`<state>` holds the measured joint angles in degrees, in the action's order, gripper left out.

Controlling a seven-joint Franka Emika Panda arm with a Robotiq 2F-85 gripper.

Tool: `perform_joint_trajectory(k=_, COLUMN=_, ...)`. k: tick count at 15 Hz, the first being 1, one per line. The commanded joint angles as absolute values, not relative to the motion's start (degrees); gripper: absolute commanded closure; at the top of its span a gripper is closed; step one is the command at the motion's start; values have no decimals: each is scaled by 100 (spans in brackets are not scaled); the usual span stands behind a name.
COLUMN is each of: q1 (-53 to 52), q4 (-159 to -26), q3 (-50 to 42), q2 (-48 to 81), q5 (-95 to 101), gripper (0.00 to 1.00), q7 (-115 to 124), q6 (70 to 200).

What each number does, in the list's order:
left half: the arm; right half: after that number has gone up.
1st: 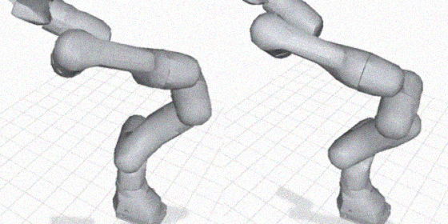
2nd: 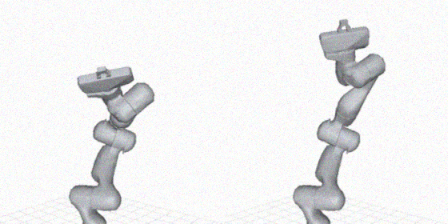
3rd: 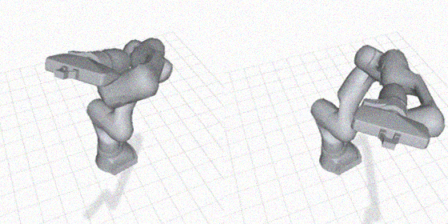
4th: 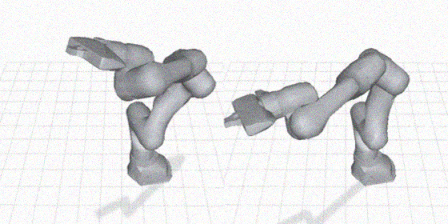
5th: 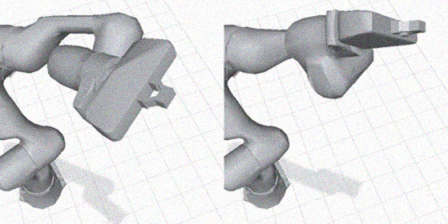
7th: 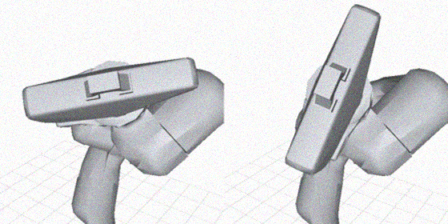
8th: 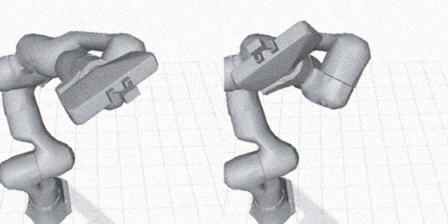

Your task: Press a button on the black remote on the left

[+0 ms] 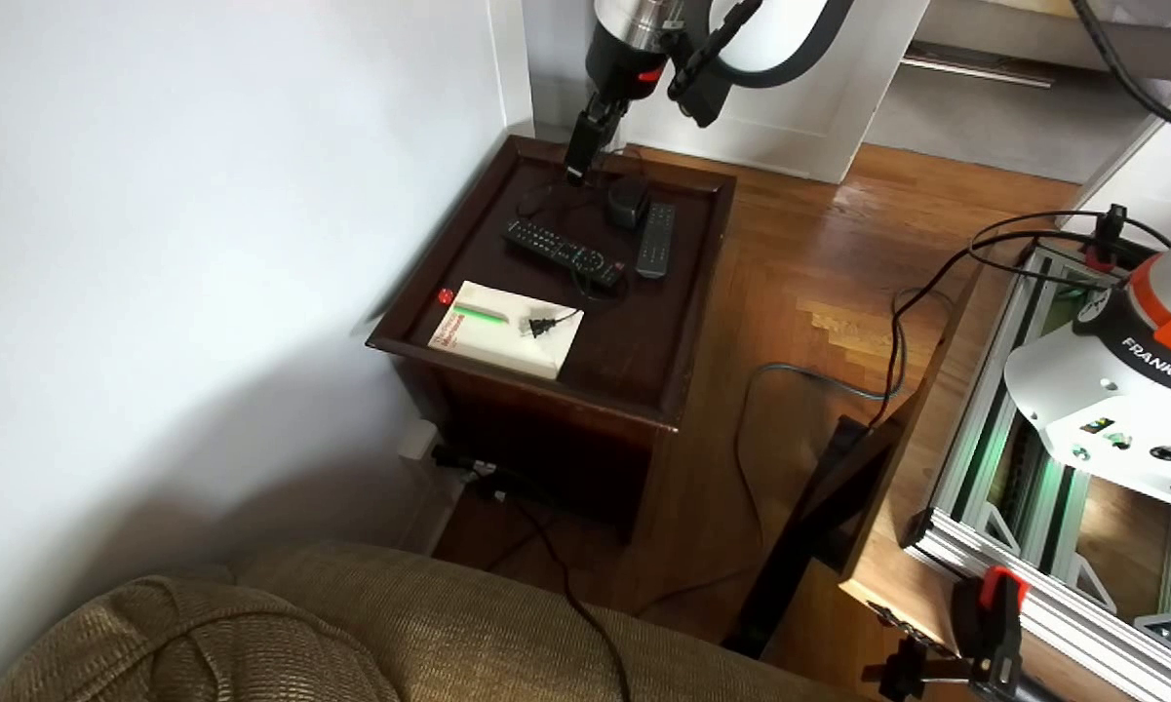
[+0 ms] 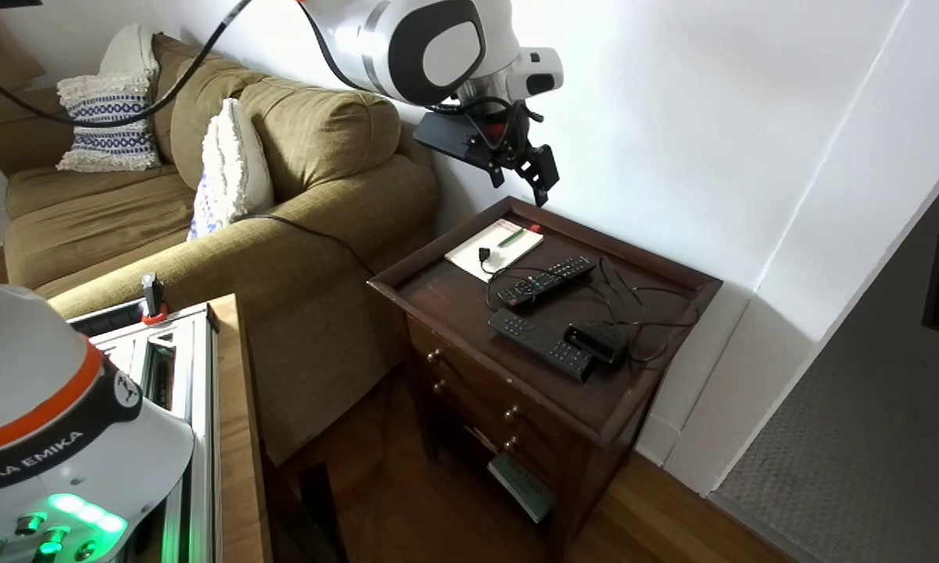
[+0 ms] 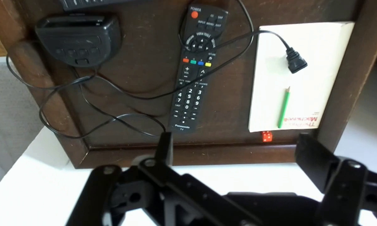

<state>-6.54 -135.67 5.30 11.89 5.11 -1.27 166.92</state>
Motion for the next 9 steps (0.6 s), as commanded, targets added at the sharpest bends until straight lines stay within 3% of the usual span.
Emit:
perform_joint_trajectory(k=1, q1=-968, q4=-13079, q3=59, q2=1862, q5=1210, gripper=0, q7=345, q6=17074)
perform_joint_trajectory(k=9, q1=-891, q4=-13079, q3=154, q2=1816, q5=1018, gripper=0, q7=115, q6=16980)
